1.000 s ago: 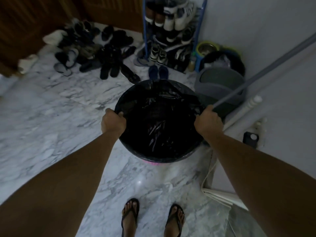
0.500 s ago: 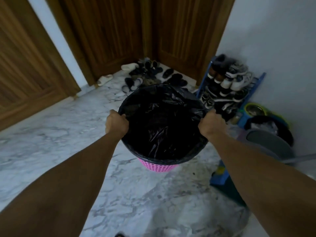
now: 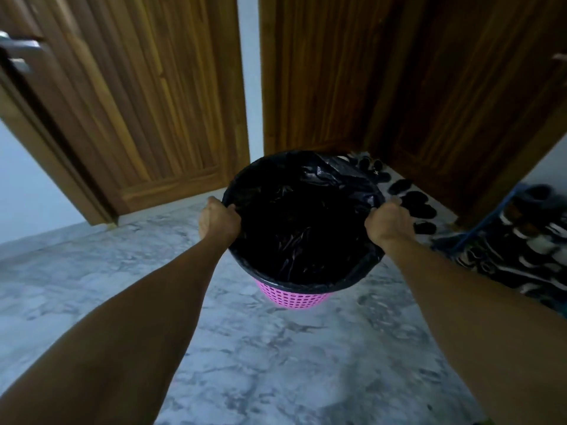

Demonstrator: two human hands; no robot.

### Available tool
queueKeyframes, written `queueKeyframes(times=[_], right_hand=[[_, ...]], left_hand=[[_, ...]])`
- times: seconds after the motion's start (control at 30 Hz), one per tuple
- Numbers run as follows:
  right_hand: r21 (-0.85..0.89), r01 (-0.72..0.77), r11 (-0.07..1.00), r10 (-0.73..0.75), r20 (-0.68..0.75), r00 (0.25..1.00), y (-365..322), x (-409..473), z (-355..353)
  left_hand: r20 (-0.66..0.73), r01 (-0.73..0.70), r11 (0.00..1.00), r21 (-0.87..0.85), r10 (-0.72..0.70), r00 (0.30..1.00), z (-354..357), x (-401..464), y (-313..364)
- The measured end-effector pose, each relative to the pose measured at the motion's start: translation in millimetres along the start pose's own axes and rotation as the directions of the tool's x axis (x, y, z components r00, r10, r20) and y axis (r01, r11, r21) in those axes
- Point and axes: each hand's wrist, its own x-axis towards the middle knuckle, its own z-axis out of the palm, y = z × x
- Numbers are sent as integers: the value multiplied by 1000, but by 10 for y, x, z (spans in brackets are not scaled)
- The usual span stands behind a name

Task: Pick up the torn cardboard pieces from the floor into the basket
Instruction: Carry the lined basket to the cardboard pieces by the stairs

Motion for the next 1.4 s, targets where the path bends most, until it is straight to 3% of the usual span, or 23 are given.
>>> queueKeyframes(times=[0.13, 0.27, 0.6, 0.83, 1.07, 1.4], right_hand=[[122, -2, 993, -10, 98, 995, -734, 98, 329], [94, 72, 993, -88, 167, 982, -1321, 161, 616], [164, 373, 913, -406, 297, 864, -2840, 325, 1346], [176, 570, 803, -585, 414, 697, -3834, 213, 1844], [255, 620, 742, -650, 498, 573, -4590, -341, 2444], [272, 758, 592, -768, 473, 431, -5613, -1788, 3260]], left_hand=[[-94, 76, 996, -47, -80, 992, -440, 410, -319], [-166, 155, 984, -84, -167, 972, -767, 700, -566], [-365, 347, 930, -120, -367, 856, -1442, 1321, -1170], [-481, 465, 859, -212, -506, 716, -1915, 1497, -1579], [-557, 555, 770, -315, -623, 549, -2401, 1455, -2216], [-576, 631, 644, -434, -736, 355, -3322, 1194, -3547]])
